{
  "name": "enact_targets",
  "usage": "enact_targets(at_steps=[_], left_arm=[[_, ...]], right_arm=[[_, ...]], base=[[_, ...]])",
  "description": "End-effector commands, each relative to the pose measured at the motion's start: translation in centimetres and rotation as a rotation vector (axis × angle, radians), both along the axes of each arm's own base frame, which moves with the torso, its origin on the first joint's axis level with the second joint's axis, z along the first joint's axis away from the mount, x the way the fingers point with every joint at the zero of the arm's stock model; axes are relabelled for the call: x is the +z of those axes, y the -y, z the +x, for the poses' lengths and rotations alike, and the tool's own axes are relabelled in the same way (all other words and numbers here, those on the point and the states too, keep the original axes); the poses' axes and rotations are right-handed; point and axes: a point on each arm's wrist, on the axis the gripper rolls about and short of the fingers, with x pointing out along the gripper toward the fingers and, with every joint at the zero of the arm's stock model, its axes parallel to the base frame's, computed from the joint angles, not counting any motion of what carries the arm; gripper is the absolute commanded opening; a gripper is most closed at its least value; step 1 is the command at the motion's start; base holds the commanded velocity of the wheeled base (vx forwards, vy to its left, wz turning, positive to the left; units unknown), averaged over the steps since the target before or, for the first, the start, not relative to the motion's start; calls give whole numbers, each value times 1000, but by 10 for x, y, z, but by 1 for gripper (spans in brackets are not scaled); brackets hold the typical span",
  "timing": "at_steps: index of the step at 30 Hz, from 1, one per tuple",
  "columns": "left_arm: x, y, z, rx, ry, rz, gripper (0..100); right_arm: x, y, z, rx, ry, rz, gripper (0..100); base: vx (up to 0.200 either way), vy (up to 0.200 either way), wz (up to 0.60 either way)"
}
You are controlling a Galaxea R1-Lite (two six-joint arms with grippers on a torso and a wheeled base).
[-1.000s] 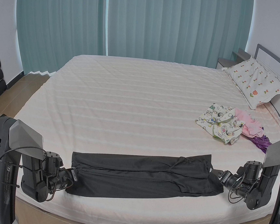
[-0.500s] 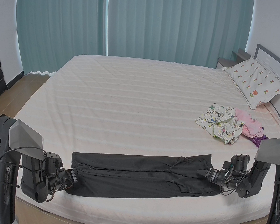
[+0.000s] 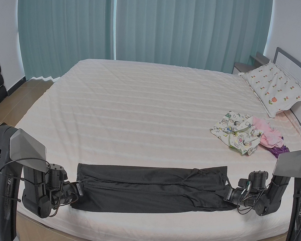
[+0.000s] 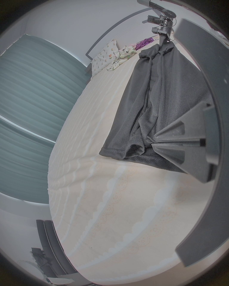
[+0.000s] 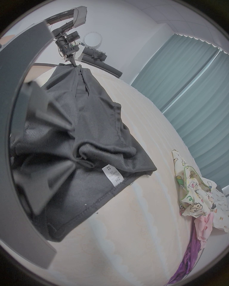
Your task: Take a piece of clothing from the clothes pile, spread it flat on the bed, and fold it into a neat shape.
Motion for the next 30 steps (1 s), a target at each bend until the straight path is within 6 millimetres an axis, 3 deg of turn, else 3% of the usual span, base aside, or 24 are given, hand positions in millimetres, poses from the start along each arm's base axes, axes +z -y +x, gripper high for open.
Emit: enact_targets(at_steps=[1, 10, 26, 27, 28, 29, 30], left_arm=[[0, 0, 0, 1, 2, -1, 0], [0, -1, 0, 3, 1, 2, 0], [-4, -1, -1, 4, -15, 2, 0], [-4, -1, -2, 4, -18, 1, 0], [-4, -1, -2, 4, -18, 1, 0], [-4, -1, -3, 4, -23, -1, 100], [-4, -1, -4, 4, -23, -1, 100]], right_arm=[[2, 6, 0, -13, 23, 8, 0], [11, 10, 6, -55, 120, 64, 0], [0, 11, 13, -74, 123, 55, 0], [-1, 11, 13, -74, 121, 55, 100], [-1, 11, 13, -74, 121, 55, 100], [1, 11, 12, -74, 121, 55, 100], [2, 12, 12, -76, 123, 55, 100]], base=[[0, 0, 0], [0, 0, 0], [0, 0, 0], [0, 0, 0], [0, 0, 0], [0, 0, 0], [0, 0, 0]])
